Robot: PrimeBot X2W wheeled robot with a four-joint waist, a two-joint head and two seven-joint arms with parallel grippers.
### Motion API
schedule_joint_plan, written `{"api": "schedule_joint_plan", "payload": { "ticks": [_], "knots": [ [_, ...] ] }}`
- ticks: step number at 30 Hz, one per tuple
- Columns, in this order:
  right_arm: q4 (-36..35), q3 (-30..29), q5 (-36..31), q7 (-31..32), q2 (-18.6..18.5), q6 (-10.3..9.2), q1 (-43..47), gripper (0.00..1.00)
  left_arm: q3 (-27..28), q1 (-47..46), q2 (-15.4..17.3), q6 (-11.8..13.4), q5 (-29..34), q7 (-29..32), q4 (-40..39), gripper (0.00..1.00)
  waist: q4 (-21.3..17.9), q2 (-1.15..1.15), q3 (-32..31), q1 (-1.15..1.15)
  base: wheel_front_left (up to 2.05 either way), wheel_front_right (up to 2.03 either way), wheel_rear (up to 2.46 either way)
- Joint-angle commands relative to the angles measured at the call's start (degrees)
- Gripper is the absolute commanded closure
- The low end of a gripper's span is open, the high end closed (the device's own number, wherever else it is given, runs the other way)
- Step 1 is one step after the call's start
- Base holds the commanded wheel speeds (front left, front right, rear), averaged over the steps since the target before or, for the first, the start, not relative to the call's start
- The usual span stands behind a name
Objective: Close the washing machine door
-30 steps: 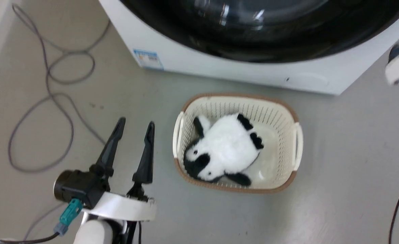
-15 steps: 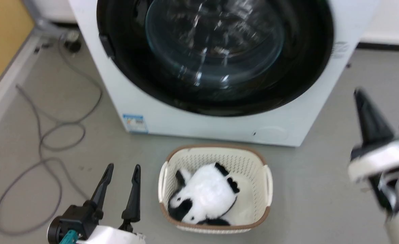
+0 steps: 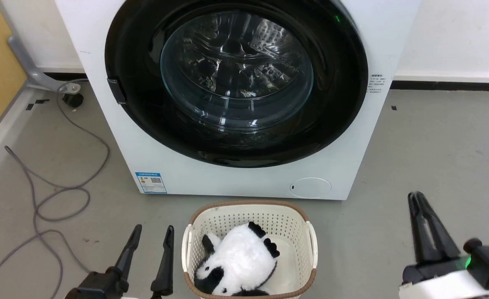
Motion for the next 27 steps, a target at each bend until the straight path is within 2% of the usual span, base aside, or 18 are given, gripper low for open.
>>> {"api": "schedule_joint_plan", "payload": {
  "ticks": [1, 10, 20, 21, 27],
  "knots": [
    [-0.64, -0.24, -0.51, -0.24, 0.52, -0.04, 1.19, 0.0, -0.09, 0.64, 0.04, 0.05, -0.5, -0.25, 0.07, 0.0, 0.05, 0.0, -0.15, 0.01, 0.0, 0.0, 0.0],
    [-1.94, 0.16, -2.0, -0.25, 1.47, -0.04, 3.99, 0.0, -0.64, 1.02, 0.04, 1.1, -1.49, -0.25, 0.6, 0.0, 0.36, 0.0, -0.19, 0.01, 0.0, 0.0, 0.0],
    [-2.93, 0.48, -2.45, -0.25, 1.59, -0.04, 3.91, 0.0, -0.22, 0.55, 0.04, 0.96, -1.89, -0.25, -0.14, 0.0, 0.95, 0.0, 0.61, 0.01, 0.0, 0.0, 0.0],
    [-2.61, 0.4, -2.06, 0.01, 1.29, 0.0, 3.41, 1.0, -0.25, 0.37, 0.0, 1.03, -1.92, 0.01, -0.02, 1.0, 0.95, 0.0, 0.61, 0.01, 0.0, 0.0, 0.0],
    [-2.5, 0.38, -2.2, 0.29, 1.29, 0.01, 3.3, 1.0, -0.24, 0.25, 0.0, 1.12, -1.66, 0.36, 0.02, 1.0, 0.94, 0.0, 0.61, 0.01, 0.0, 0.0, 0.0]
  ]
}}
